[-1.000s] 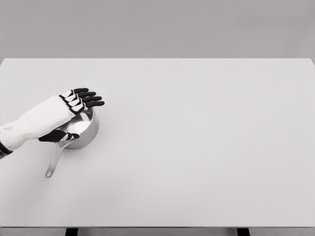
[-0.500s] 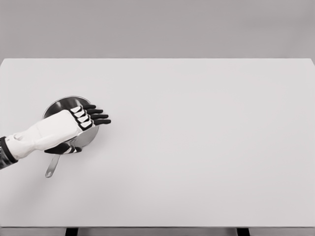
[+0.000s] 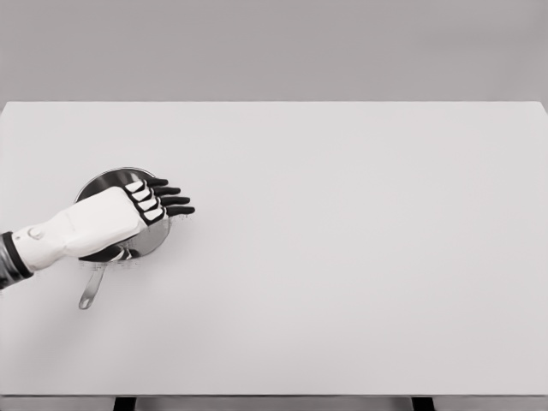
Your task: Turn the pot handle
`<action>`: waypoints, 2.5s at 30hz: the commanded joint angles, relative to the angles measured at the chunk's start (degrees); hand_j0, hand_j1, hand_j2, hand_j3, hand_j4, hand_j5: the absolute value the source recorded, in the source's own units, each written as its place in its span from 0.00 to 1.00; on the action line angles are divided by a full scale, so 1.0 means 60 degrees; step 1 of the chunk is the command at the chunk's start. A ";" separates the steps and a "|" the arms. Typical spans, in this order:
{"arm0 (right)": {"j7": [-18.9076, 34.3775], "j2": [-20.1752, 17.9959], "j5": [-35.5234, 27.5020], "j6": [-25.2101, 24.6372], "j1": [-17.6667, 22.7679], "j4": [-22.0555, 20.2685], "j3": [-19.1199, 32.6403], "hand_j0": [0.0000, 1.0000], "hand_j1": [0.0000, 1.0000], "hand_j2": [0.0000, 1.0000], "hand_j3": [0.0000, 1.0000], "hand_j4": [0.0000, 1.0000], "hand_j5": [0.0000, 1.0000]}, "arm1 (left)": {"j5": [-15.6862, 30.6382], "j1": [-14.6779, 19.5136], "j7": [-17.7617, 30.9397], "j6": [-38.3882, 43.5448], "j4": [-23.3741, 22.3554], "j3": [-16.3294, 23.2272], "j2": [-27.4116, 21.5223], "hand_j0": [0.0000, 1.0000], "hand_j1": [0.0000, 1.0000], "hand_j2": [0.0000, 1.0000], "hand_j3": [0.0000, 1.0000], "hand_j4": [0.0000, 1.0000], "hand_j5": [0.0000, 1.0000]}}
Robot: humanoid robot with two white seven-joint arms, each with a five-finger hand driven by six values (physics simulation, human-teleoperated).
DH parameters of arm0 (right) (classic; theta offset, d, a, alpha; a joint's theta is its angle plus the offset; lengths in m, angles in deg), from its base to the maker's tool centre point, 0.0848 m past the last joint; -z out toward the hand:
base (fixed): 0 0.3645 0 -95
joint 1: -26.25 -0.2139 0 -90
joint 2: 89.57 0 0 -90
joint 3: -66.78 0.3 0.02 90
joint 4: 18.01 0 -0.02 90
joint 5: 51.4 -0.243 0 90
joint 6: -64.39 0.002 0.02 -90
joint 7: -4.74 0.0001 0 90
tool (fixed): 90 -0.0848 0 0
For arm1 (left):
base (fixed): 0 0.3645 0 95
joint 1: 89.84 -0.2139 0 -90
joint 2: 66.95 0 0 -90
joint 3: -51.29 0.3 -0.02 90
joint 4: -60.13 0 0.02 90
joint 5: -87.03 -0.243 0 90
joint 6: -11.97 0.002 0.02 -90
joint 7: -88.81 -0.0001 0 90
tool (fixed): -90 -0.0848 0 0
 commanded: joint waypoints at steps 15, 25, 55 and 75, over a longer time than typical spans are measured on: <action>0.0002 0.0000 0.0002 -0.0002 0.0000 0.0001 -0.0001 1.00 1.00 1.00 1.00 1.00 1.00 | -0.0477 0.0015 0.0010 0.0009 0.0001 0.0629 0.0089 1.00 1.00 1.00 1.00 1.00 1.00; 0.0002 0.0000 0.0002 0.0013 0.0000 0.0001 -0.0001 1.00 1.00 1.00 1.00 1.00 1.00 | -0.0433 -0.0161 -0.0005 0.0009 -0.0013 0.0614 -0.0233 1.00 1.00 1.00 1.00 1.00 1.00; 0.0002 0.0000 0.0002 -0.0002 0.0000 0.0001 -0.0001 1.00 1.00 1.00 1.00 1.00 1.00 | -0.0008 -0.0381 -0.0064 0.0009 -0.0013 0.0541 -0.0981 1.00 1.00 1.00 1.00 1.00 1.00; 0.0002 0.0000 0.0002 -0.0002 0.0000 0.0001 -0.0001 1.00 1.00 1.00 1.00 1.00 1.00 | 0.0065 -0.0424 -0.0078 0.0009 -0.0013 0.0438 -0.1449 1.00 1.00 1.00 1.00 1.00 1.00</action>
